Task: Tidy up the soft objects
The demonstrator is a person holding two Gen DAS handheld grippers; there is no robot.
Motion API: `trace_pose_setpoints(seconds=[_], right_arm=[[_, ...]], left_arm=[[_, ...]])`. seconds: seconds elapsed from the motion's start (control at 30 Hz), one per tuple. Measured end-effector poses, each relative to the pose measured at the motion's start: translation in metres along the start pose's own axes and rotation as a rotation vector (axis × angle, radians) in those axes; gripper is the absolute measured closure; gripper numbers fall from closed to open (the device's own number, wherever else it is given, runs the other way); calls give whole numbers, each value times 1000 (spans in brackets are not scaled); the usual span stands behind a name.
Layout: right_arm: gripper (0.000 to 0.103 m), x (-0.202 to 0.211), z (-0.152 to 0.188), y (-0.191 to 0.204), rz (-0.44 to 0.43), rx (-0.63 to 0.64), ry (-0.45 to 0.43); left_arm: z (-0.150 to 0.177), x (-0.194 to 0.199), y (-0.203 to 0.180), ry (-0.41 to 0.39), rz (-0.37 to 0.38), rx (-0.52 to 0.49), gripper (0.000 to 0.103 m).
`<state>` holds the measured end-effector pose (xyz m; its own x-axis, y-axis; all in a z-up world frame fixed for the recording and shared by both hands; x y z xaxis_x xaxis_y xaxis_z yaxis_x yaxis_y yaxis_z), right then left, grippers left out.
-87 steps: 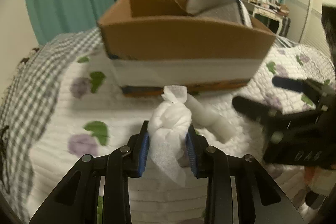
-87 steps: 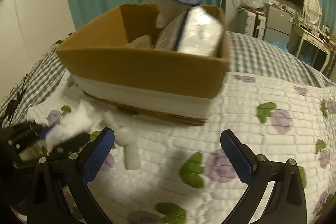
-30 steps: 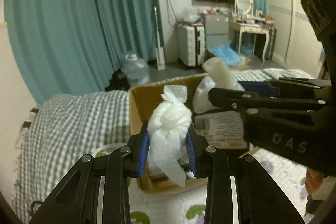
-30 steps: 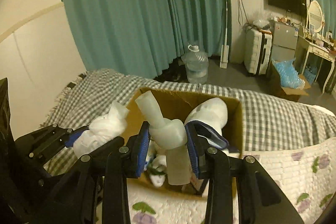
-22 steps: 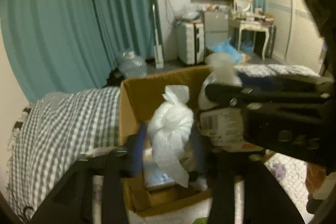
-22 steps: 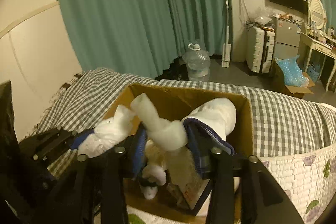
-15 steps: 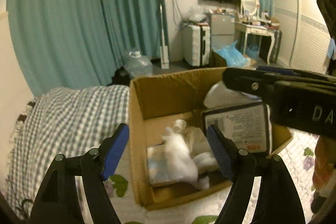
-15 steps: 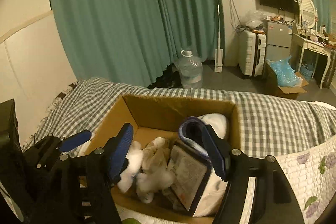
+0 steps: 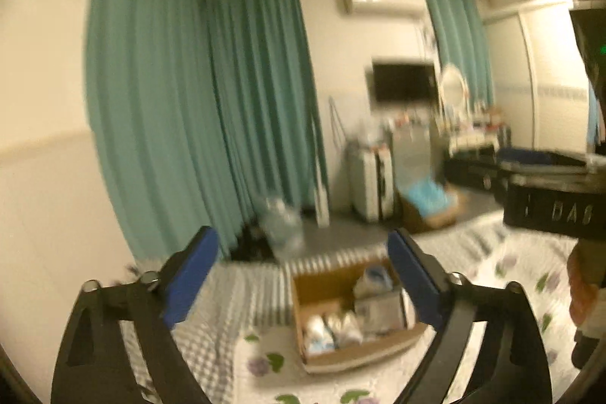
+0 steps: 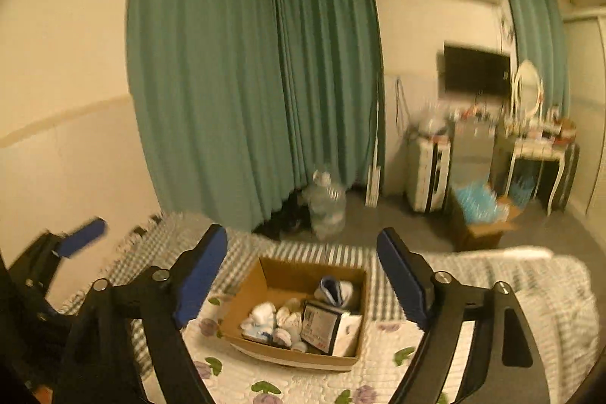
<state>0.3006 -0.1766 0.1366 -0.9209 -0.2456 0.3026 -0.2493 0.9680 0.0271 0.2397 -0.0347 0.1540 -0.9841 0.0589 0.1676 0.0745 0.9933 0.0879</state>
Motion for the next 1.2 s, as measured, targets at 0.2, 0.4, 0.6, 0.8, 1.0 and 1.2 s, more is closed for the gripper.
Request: trace_pose_setpoints(seconds=[0.2, 0.4, 0.6, 0.8, 1.0, 1.2], right_arm=[[1, 112, -33, 17, 11, 40, -145], [0, 173, -26, 28, -4, 66, -233], [0, 166, 6, 26, 19, 89, -247], [0, 110, 60, 7, 35, 73, -208], [0, 47, 121, -13, 56, 29, -155], [0, -6, 166, -21, 67, 15, -72]], left_arm=[[-38, 83, 0, -146, -54, 22, 7], [-33, 116, 10, -214, -58, 81, 5], [7, 88, 20, -159, -60, 108, 5], [64, 39, 22, -53, -59, 124, 5], [134, -12, 21, 66, -97, 119, 5], [175, -27, 15, 115, -108, 77, 5]])
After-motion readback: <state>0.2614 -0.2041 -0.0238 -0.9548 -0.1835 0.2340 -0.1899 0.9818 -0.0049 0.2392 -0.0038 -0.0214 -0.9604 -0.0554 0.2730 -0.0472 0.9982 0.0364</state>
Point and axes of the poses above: each gripper's, at about its wrist camera, not at the fingertips, and x roughly against the way its jaws point, y to its left, z to its underside, the point moved 10 cm from there along -x, roughly the way its jaws point, and after that the axes turned 2 degrees about x, right-handed, at the moved point
